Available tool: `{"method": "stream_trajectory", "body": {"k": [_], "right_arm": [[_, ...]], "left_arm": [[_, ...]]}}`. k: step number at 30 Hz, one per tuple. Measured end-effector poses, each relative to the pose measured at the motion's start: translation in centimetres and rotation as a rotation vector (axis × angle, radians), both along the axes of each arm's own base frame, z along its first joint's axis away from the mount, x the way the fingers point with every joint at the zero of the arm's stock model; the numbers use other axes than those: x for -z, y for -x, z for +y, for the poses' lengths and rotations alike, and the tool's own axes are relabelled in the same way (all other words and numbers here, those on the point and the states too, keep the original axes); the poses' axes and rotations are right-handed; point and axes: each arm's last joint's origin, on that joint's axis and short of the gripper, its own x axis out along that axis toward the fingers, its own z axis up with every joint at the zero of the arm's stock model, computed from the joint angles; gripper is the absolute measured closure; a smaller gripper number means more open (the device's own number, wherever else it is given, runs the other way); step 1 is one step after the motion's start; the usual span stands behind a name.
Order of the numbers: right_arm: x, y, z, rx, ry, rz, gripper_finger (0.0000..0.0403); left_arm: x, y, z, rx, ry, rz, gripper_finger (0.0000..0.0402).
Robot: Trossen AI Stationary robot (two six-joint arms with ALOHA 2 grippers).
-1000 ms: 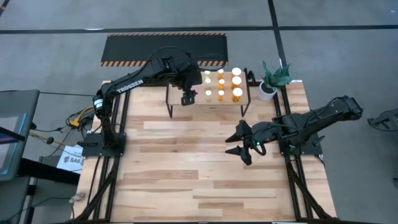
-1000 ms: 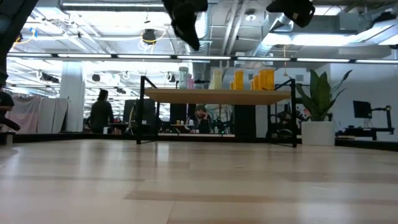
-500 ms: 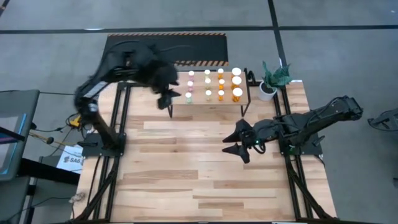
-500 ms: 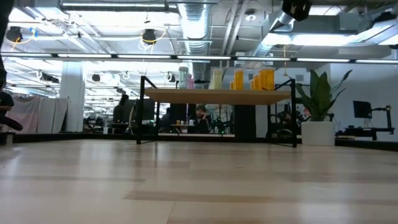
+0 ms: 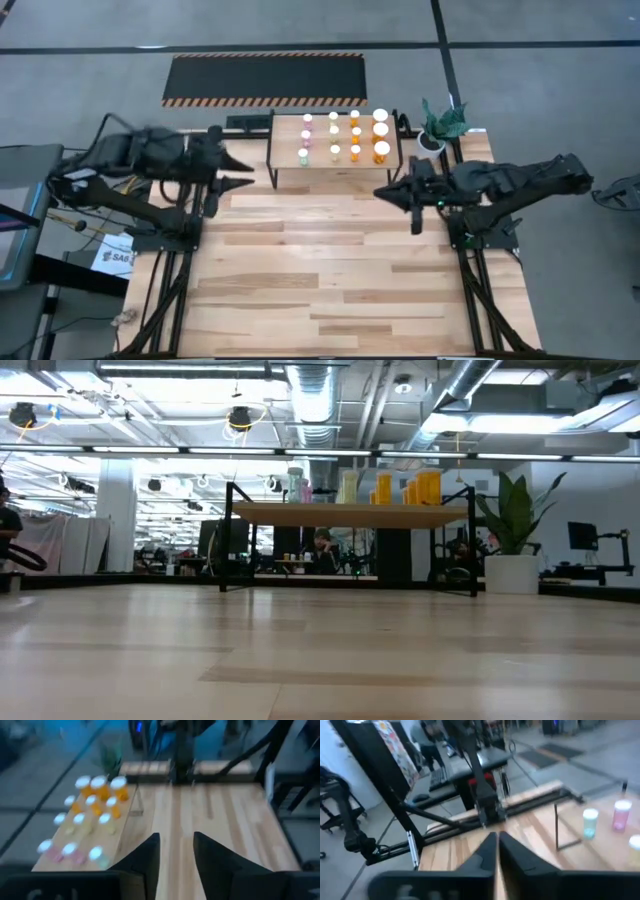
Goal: Pick and place medicine bottles onto shelf by color
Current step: Return to Home Position
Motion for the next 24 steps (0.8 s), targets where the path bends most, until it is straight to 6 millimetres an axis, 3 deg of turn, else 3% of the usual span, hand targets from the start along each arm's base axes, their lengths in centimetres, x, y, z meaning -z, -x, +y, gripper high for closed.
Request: {"method": "stream_trajectory", "body": {"k": [2, 5, 10, 17, 24], "right_arm": [[0.0, 0.9, 0.0, -0.014, 0.028, -0.02, 0.0387], [0.6, 1.8, -0.1, -0.013, 0.033, -0.035, 0.038], [3.6, 3.0, -0.6, 0.032, 0.04, -0.026, 0.0397], [8.1, 5.6, -2.0, 0.079, 0.005, -0.058, 0.0396], [12.4, 8.7, -2.9, 0.029, -0.022, -0.285, 0.04]], "left_arm": [[2.1, 0.6, -0.3, 0.015, 0.022, -0.07, 0.0309], [5.2, 1.1, -0.4, 0.021, 0.06, -0.191, 0.0319], [9.8, 2.1, -0.3, 0.011, 0.094, -0.331, 0.0329], [14.8, 4.3, 0.4, -0.059, 0.113, -0.457, 0.0341], [18.2, 7.0, 1.0, -0.163, 0.146, -0.63, 0.0361]]}}
